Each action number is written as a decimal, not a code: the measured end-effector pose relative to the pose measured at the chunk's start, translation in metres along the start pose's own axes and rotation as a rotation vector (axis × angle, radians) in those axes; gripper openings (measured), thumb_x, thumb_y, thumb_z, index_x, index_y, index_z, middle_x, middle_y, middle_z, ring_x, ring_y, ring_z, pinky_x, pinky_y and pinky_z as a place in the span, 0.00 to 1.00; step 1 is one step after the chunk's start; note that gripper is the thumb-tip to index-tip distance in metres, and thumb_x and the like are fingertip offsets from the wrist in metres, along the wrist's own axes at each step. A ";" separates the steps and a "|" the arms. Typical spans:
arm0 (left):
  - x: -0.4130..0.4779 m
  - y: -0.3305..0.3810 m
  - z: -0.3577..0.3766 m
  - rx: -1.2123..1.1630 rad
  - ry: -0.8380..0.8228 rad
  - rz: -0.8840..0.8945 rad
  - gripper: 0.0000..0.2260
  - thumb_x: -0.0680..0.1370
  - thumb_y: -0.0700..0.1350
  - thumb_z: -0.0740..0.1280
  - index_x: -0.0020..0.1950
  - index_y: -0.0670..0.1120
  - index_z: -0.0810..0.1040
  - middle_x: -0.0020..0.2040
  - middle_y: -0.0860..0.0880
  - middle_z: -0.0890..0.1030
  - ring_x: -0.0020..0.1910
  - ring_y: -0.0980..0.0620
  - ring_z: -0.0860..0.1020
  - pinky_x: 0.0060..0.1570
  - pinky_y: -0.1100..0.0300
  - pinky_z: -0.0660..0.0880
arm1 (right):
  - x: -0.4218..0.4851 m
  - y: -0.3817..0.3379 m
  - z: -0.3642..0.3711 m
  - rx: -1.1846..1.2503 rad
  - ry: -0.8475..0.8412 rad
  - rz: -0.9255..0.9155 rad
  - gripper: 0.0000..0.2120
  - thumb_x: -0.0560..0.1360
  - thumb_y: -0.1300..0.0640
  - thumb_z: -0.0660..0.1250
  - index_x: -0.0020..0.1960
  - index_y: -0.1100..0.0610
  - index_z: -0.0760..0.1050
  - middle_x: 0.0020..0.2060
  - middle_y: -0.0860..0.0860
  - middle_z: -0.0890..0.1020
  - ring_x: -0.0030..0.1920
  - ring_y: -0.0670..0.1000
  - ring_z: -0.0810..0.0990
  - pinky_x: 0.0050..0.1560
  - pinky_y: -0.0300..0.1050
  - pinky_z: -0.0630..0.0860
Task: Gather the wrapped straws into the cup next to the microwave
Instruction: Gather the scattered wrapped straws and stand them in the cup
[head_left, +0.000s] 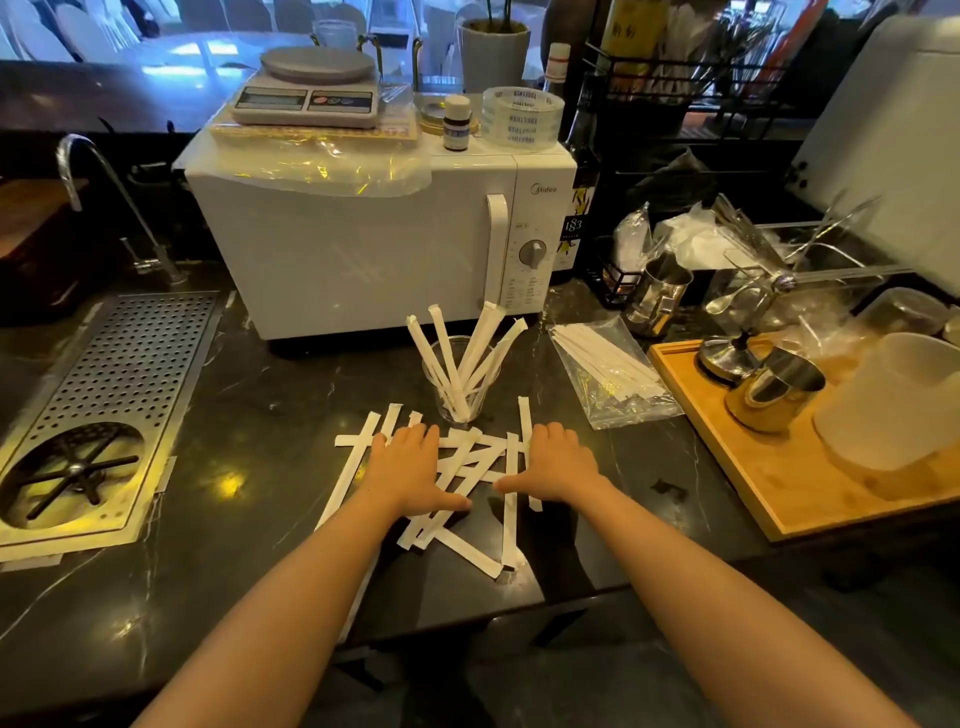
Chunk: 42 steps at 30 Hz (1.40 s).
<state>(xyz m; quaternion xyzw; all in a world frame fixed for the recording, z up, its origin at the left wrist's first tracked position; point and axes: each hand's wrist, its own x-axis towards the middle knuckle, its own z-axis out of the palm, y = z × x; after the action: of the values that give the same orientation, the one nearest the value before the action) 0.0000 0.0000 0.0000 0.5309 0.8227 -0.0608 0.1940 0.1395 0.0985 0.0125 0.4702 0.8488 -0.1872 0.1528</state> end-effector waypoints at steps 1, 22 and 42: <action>-0.001 0.000 -0.002 0.017 -0.003 -0.002 0.42 0.68 0.67 0.64 0.74 0.46 0.54 0.76 0.46 0.57 0.75 0.44 0.57 0.72 0.42 0.54 | 0.000 0.000 0.000 -0.006 -0.004 0.007 0.43 0.66 0.36 0.68 0.70 0.60 0.60 0.70 0.57 0.65 0.70 0.59 0.63 0.67 0.55 0.66; -0.002 -0.006 0.006 0.123 0.090 0.036 0.26 0.75 0.61 0.59 0.66 0.46 0.69 0.67 0.46 0.71 0.67 0.47 0.67 0.69 0.47 0.60 | 0.001 -0.006 0.009 -0.027 0.026 0.020 0.32 0.71 0.44 0.67 0.68 0.60 0.64 0.66 0.58 0.68 0.67 0.58 0.67 0.65 0.51 0.68; 0.003 0.009 0.013 0.167 0.181 0.049 0.16 0.79 0.50 0.59 0.62 0.44 0.70 0.62 0.44 0.75 0.62 0.46 0.72 0.62 0.54 0.69 | 0.000 -0.014 0.019 0.062 0.010 0.038 0.22 0.75 0.56 0.65 0.66 0.62 0.65 0.65 0.60 0.71 0.64 0.59 0.72 0.61 0.50 0.72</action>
<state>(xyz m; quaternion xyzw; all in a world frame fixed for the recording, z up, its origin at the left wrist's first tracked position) 0.0102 0.0027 -0.0118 0.5685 0.8157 -0.0762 0.0754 0.1297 0.0830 -0.0017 0.4915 0.8344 -0.2081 0.1372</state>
